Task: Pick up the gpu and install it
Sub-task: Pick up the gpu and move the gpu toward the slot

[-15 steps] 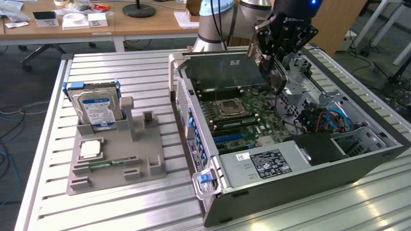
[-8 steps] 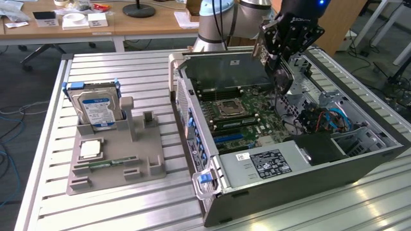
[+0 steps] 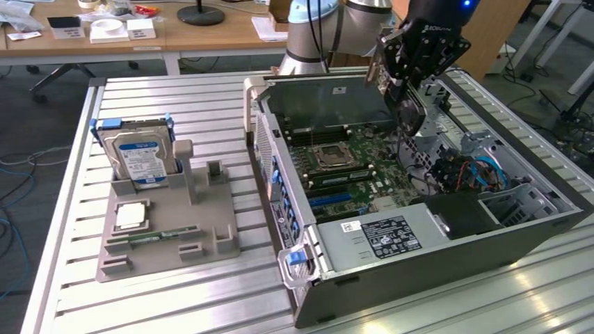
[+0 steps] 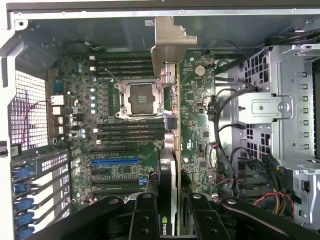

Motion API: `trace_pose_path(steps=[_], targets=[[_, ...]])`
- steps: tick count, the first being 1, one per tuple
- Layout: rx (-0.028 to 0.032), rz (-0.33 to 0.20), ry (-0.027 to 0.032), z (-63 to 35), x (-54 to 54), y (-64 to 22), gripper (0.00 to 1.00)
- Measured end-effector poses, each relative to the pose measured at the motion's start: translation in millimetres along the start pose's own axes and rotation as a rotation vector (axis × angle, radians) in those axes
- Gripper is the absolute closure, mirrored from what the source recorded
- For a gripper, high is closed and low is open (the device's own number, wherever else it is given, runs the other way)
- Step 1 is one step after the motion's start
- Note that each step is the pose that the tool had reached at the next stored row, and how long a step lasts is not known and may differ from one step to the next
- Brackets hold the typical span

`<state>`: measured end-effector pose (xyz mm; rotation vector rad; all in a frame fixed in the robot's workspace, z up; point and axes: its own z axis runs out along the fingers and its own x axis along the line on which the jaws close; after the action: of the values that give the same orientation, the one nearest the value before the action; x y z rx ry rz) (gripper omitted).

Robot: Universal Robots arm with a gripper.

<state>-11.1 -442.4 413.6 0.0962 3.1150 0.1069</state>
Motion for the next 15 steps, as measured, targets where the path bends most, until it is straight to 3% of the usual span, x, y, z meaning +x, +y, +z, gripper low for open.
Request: trace_pose_path(steps=[5, 15], targets=[[-0.0001, 0.0, 0.0, 0.1, -2.8, 0.2, 0.73], [-0.0001, 0.0, 0.0, 0.6, -22.6, 1.4, 0.73]])
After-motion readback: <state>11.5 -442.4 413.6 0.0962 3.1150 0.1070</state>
